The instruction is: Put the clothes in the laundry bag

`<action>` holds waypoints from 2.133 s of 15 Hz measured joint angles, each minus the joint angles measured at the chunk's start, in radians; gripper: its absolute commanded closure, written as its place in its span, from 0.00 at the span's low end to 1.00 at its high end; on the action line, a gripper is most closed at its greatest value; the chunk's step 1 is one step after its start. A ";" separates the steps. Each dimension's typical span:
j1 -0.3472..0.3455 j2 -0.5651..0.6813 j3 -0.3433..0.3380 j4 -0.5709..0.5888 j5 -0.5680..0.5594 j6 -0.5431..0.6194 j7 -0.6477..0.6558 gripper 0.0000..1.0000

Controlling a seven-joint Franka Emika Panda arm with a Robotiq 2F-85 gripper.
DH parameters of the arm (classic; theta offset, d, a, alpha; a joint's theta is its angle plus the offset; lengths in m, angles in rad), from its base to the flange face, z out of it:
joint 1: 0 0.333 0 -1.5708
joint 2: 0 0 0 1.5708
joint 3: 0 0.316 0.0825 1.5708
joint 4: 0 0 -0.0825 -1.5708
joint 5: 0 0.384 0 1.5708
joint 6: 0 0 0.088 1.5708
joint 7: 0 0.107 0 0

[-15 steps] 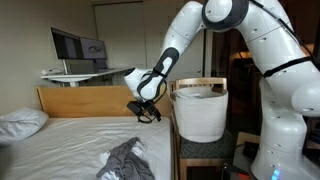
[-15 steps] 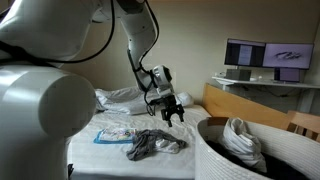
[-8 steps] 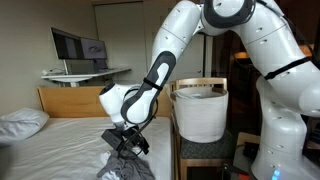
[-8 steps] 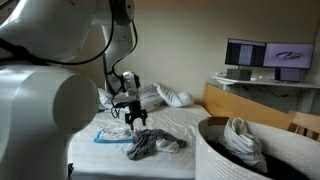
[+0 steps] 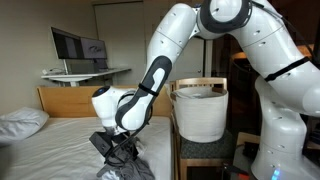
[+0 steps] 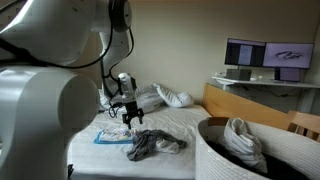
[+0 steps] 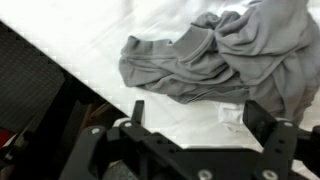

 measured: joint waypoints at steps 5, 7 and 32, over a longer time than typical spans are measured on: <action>0.008 0.042 -0.068 0.005 -0.054 0.164 0.042 0.00; 0.009 0.042 -0.074 0.005 -0.055 0.168 0.042 0.00; 0.306 0.422 -0.450 0.072 0.184 0.719 0.044 0.26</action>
